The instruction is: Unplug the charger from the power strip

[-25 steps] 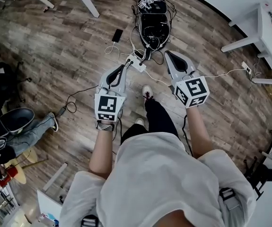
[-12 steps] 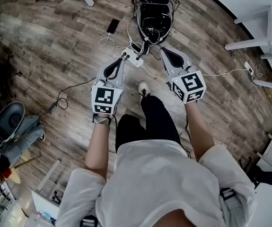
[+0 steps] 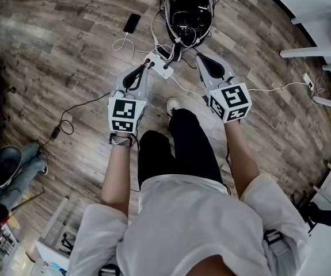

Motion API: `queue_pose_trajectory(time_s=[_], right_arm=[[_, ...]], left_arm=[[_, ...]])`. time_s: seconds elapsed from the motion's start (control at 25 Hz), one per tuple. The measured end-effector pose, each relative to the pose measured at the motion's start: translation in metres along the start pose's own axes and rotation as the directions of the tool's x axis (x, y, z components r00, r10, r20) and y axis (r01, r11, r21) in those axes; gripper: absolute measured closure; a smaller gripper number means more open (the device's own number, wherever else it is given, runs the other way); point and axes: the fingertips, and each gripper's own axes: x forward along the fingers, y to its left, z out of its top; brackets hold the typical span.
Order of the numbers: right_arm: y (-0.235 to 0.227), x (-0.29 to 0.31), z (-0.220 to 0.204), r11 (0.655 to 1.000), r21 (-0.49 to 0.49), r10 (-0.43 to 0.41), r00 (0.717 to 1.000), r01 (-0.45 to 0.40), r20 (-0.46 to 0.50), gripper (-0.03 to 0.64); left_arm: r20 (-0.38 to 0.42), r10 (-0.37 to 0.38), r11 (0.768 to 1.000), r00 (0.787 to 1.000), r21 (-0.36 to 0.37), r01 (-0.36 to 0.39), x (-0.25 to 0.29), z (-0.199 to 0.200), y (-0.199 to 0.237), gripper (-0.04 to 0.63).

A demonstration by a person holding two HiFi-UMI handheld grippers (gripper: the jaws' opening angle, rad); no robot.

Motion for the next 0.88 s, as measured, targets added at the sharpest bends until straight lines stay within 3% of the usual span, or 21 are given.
queue_pose_trajectory(time_s=[0.44, 0.88], right_arm=[[-0.006, 0.051, -0.105, 0.999, -0.009, 0.038, 0.999, -0.038, -0.018, 0.615], [-0.033, 0.126, -0.240, 0.999, -0.007, 0.048, 0.997, -0.049, -0.058, 0.615]], left_arm=[[-0.017, -0.017, 0.999, 1.000, -0.031, 0.016, 0.058, -0.107, 0.003, 0.581], [-0.071, -0.055, 0.998, 0.996, -0.032, 0.053, 0.141, -0.231, 0.010, 0.565]])
